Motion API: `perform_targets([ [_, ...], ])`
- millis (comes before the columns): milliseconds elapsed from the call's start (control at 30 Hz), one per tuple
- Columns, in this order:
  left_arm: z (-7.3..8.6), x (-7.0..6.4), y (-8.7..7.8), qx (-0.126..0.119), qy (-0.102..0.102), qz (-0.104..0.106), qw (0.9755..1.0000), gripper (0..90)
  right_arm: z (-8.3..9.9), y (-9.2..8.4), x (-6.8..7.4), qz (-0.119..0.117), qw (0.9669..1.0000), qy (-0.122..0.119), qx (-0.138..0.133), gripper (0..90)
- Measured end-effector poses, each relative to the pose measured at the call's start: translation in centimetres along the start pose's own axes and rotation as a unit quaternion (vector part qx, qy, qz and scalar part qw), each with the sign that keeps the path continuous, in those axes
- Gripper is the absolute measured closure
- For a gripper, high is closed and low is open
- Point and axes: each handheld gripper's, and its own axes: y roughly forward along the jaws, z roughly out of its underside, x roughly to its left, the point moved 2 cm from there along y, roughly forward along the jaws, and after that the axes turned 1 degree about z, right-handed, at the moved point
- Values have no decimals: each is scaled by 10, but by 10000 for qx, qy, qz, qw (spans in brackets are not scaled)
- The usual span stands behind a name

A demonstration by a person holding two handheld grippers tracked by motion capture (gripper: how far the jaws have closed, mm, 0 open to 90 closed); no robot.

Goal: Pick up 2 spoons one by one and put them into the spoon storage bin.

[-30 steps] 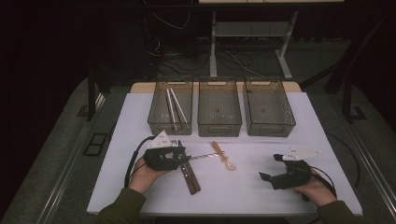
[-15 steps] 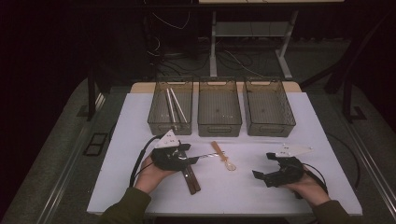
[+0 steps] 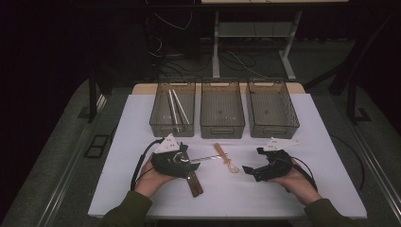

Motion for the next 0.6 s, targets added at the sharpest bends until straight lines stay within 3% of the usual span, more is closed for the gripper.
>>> perform_targets([
  [167, 4, 1, -2, -10, -80, -56, 10000, 124, -10, 8, 3, -68, 9999, -83, 37, 87],
  [200, 5, 2, -2, 11, -67, -66, 10000, 116, -12, 9, 3, -58, 9999, -97, 61, 140],
  [267, 6, 2, -2, 29, -75, -55, 10000, 84, -17, 11, 4, -108, 9998, -169, 9, 160],
  [600, 12, -2, -3, 150, -89, -51, 9998, 0, -38, 36, 4, -93, 9998, -107, 132, 239],
])
